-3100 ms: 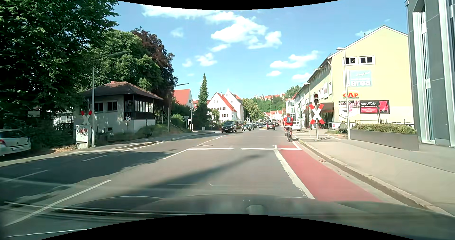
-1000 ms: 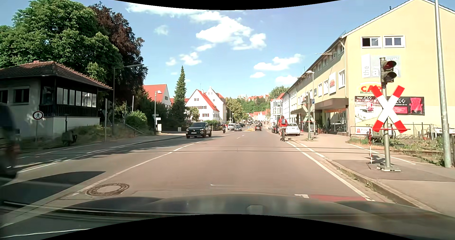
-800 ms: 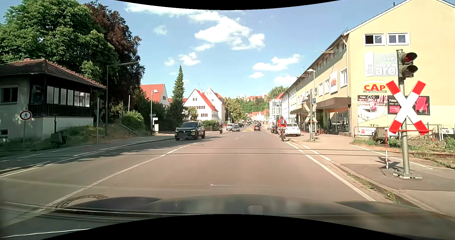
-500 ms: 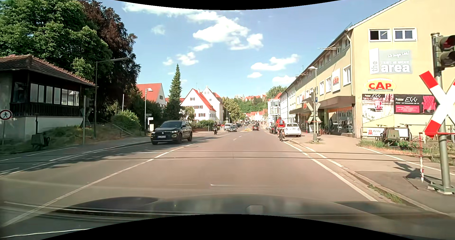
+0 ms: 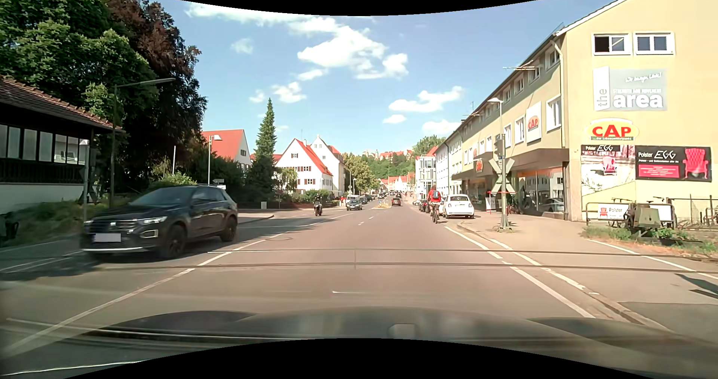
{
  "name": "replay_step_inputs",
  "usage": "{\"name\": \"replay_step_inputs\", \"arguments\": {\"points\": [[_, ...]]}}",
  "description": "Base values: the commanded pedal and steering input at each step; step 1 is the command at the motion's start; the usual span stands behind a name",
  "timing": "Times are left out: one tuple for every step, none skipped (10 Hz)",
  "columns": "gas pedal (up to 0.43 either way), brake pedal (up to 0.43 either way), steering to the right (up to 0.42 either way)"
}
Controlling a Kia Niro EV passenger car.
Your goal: Follow the waypoints while adhering to traffic rules and regulations
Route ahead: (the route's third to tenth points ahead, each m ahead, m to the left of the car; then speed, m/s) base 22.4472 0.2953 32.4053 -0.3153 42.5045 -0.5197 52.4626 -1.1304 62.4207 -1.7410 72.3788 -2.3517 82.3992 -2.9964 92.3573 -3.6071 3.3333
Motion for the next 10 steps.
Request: {"name": "replay_step_inputs", "arguments": {"points": [[0.000, 0.006, 0.065], [0.000, 0.006, 0.065], [0.000, 0.006, 0.062], [0.000, 0.006, 0.057], [0.000, 0.006, 0.051], [0.000, 0.006, 0.046], [0.000, 0.006, 0.040], [0.000, 0.006, 0.034], [0.008, 0.006, 0.031], [0.028, 0.006, 0.026]]}}
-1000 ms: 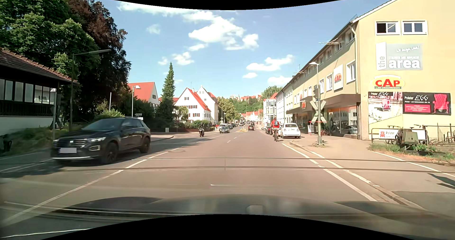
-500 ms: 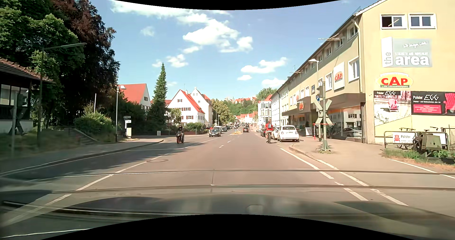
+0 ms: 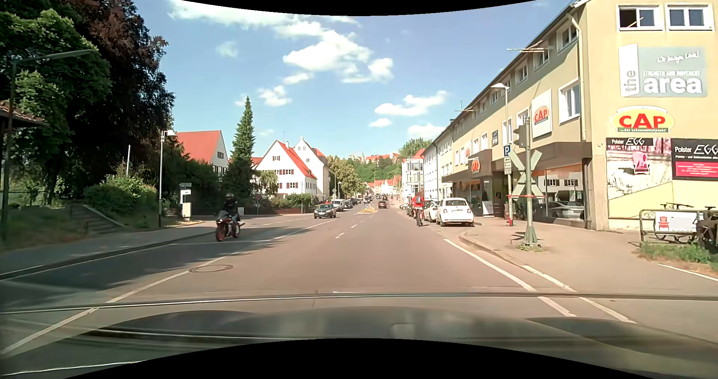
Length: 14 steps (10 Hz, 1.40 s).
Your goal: Follow the waypoints while adhering to traffic rules and regulations
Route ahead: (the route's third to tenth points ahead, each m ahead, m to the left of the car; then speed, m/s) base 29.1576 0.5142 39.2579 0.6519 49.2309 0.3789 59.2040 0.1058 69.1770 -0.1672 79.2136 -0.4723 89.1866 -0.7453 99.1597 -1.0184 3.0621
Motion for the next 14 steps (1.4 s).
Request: {"name": "replay_step_inputs", "arguments": {"points": [[0.047, 0.006, 0.022], [0.059, 0.006, 0.018], [0.087, 0.006, 0.015], [0.087, 0.006, 0.011], [0.087, 0.006, 0.006], [0.087, 0.006, 0.003], [0.087, 0.006, -0.003], [0.087, 0.006, -0.009], [0.087, 0.006, -0.010], [0.087, 0.006, -0.011], [0.087, 0.006, -0.011], [0.087, 0.006, -0.010], [0.118, 0.006, 0.000], [0.138, 0.006, 0.018]]}}
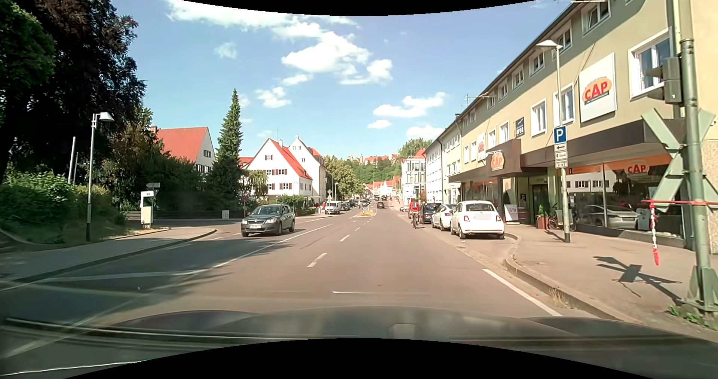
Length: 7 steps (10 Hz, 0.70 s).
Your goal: Follow the waypoints while adhering to traffic rules and regulations
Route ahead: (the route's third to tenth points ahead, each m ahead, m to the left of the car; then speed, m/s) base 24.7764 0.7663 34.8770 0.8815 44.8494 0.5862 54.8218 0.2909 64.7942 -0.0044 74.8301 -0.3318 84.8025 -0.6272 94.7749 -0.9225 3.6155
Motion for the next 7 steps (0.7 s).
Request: {"name": "replay_step_inputs", "arguments": {"points": [[0.138, 0.006, 0.022], [0.138, 0.012, 0.023], [0.138, 0.006, 0.022], [0.138, 0.006, 0.022], [0.138, 0.006, 0.020], [0.138, 0.006, 0.018], [0.150, 0.006, 0.018]]}}
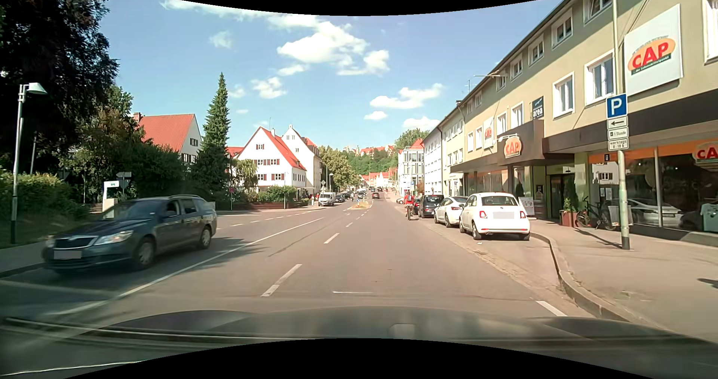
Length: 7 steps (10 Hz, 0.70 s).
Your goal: Follow the waypoints while adhering to traffic rules and regulations
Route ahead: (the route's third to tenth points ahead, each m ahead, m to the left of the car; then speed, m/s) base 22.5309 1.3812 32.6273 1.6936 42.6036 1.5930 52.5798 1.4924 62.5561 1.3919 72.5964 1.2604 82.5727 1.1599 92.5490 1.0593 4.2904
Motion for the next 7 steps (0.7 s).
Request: {"name": "replay_step_inputs", "arguments": {"points": [[0.150, 0.006, 0.019], [0.150, 0.006, 0.018], [0.169, 0.006, 0.017], [0.169, 0.006, 0.017], [0.169, 0.006, 0.017], [0.169, 0.006, 0.017], [0.169, 0.006, 0.012]]}}
